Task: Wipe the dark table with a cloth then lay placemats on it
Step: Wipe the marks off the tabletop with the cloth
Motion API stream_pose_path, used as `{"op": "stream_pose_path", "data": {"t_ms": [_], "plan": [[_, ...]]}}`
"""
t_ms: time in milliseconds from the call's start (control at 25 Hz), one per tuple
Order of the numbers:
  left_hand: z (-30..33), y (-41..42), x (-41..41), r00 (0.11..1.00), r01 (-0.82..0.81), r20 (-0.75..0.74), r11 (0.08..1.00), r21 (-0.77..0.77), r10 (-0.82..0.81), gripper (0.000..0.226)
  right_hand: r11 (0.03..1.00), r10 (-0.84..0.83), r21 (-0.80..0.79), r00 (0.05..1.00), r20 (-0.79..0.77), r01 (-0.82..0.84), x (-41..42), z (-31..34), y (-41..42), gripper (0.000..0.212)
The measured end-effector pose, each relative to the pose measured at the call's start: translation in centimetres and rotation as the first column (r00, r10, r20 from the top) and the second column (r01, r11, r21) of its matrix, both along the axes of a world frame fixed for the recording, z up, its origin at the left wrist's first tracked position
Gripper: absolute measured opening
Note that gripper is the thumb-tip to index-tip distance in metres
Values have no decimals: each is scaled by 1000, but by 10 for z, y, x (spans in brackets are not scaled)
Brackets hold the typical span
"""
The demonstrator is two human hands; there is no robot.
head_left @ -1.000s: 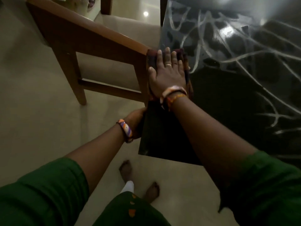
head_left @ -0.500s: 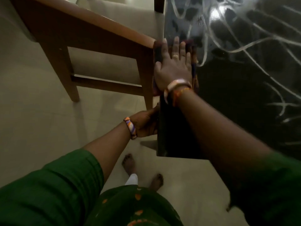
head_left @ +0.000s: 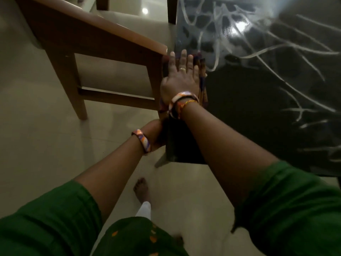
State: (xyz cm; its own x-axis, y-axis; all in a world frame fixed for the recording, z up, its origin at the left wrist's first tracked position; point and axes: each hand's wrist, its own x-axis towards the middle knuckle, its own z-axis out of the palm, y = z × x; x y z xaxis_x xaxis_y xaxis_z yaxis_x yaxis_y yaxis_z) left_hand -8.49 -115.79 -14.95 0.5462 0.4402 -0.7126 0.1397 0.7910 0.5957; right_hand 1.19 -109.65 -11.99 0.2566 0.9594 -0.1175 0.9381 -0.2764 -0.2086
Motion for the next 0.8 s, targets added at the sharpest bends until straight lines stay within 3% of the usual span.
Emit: {"op": "stream_pose_path", "data": {"t_ms": [80, 160, 280, 360, 400, 480, 560, 640, 680, 800], "plan": [[-5, -1, -9, 977, -104, -167, 978, 178, 135, 27, 997, 71, 31, 997, -31, -70, -11, -3, -47, 62], [1, -10, -30, 939, -154, -262, 954, 256, 222, 21, 984, 172, 56, 983, -70, -168, -22, -3, -104, 62], [7, -29, -31, 766, -363, -375, 832, 420, 523, 36, 939, 338, 97, 939, -65, -331, -10, -2, -164, 63], [22, -46, -7, 610, -225, -428, 664, 713, 667, 40, 943, 304, 141, 953, 13, -302, 36, -4, -183, 63], [31, -62, 6, 588, -71, -403, 541, 838, 701, 41, 953, 233, 185, 970, 69, -241, 68, -8, -193, 63], [40, -91, 26, 668, 212, -311, 228, 950, 676, 45, 970, 29, 234, 983, 183, -72, 138, -13, -215, 71], [35, -109, 42, 739, 397, -344, 37, 917, 579, 53, 955, -172, 276, 964, 202, 113, 187, -14, -238, 77], [30, -118, 52, 736, 510, -410, -43, 859, 539, 56, 921, -302, 302, 940, 156, 246, 178, -19, -243, 75], [29, -118, 55, 729, 540, -430, -62, 839, 532, 57, 920, -288, 314, 949, 130, 237, 156, -23, -238, 72], [32, -110, 67, 699, 595, -497, -32, 803, 513, 59, 918, -3, 392, 986, 169, -64, 88, -34, -219, 57]]}}
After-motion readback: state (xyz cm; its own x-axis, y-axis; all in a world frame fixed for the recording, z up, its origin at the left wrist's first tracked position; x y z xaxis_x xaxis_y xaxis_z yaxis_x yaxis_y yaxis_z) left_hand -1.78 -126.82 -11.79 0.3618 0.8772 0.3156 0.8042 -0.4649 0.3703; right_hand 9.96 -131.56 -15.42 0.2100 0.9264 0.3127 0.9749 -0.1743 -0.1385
